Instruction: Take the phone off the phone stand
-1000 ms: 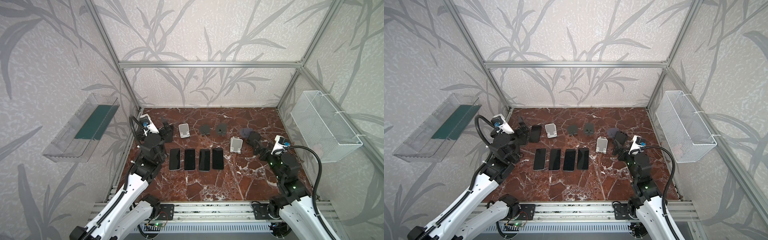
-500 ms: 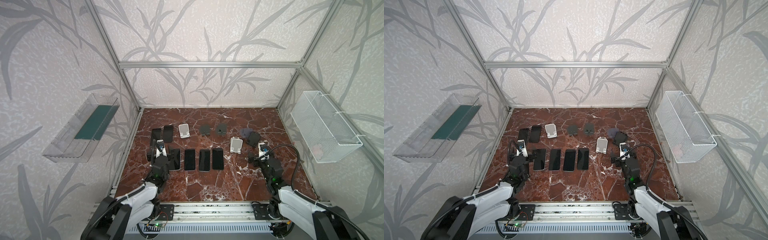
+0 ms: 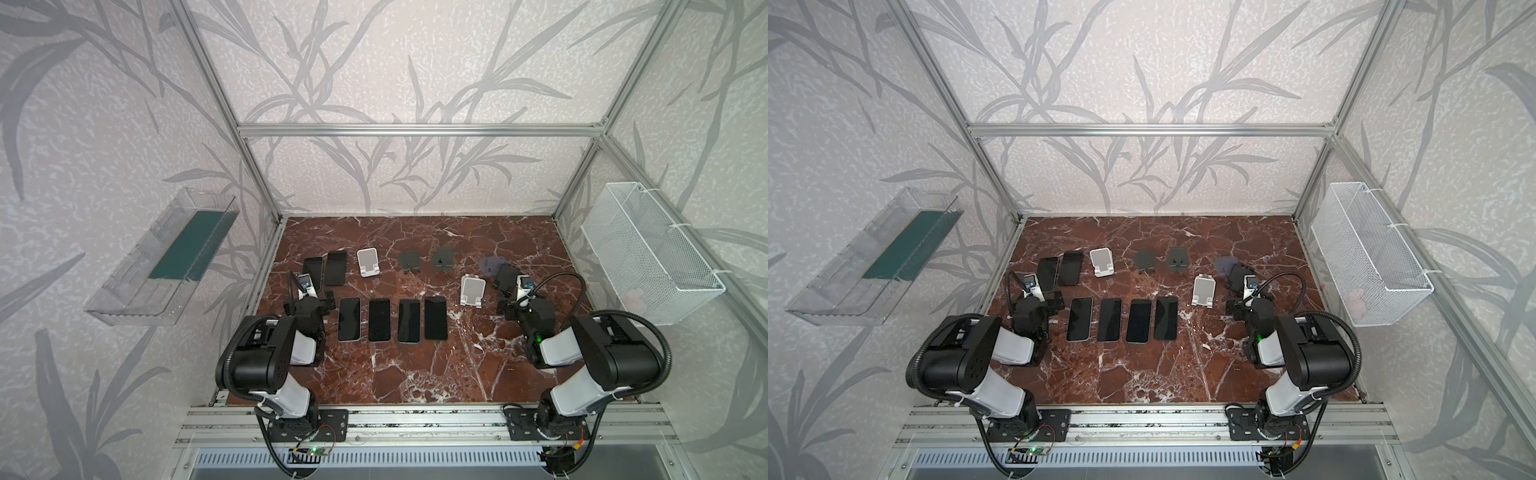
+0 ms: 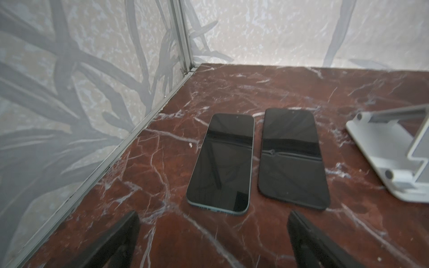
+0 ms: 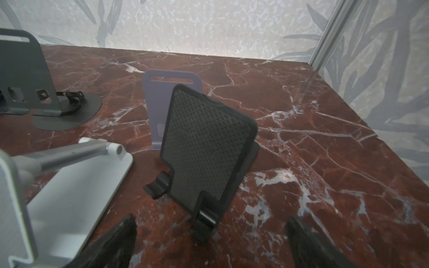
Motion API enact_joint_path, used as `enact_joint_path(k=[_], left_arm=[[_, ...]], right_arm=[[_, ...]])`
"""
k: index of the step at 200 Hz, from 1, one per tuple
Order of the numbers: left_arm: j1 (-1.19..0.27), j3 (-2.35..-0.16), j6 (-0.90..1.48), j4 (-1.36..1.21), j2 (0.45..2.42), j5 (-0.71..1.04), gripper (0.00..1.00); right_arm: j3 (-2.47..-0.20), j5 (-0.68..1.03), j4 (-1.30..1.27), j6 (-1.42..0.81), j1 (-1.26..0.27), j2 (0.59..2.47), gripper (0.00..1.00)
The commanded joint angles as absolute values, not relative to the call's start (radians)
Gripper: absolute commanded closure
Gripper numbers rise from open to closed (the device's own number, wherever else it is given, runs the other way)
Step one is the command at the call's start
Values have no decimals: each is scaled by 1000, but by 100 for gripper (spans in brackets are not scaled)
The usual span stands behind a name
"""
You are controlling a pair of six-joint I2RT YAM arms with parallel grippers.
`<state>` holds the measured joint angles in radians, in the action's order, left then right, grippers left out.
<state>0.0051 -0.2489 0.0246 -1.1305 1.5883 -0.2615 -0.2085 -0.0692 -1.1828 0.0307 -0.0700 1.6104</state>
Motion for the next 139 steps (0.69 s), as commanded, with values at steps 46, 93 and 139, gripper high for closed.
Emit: enact_joint_path(k=[46, 93, 139], left_arm=[[38, -363, 58, -946, 1552, -110, 1], [39, -374, 34, -950, 1566, -83, 1], [39, -374, 34, -951, 1567, -86, 1]], right_arm=[[-350, -104, -1025, 33, -88, 1585, 1], [-352, -107, -1023, 40, -94, 1586, 1], [-366, -77, -1000, 61, -101, 1586, 1]])
